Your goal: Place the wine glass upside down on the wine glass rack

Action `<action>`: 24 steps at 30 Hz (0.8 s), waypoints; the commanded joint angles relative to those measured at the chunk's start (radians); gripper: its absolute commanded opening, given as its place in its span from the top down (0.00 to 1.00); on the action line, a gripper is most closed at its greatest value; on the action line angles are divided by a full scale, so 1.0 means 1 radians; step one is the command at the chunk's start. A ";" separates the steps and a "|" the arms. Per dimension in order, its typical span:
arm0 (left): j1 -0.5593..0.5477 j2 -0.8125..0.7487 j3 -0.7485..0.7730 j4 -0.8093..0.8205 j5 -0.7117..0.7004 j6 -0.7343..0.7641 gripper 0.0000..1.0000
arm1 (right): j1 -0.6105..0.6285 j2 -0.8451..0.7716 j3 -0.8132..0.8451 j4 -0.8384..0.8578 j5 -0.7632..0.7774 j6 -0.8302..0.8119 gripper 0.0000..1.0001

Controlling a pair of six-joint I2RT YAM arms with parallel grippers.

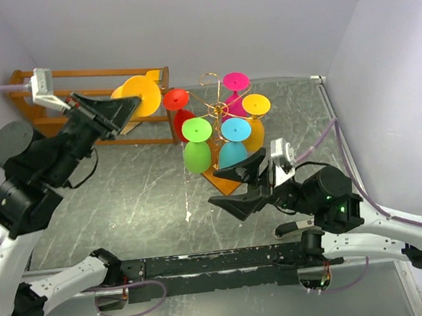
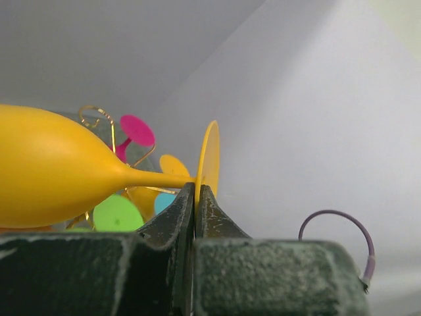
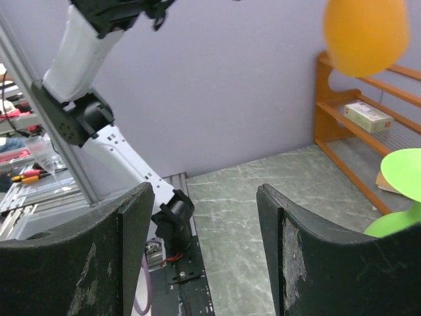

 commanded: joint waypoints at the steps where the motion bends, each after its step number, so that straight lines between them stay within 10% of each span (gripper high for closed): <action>1: 0.002 0.110 0.044 0.190 0.095 0.058 0.93 | 0.003 -0.021 -0.007 0.003 -0.085 0.015 0.36; 24: 0.041 0.555 0.277 0.353 0.250 0.149 0.93 | 0.003 -0.055 -0.044 0.006 -0.170 0.084 0.36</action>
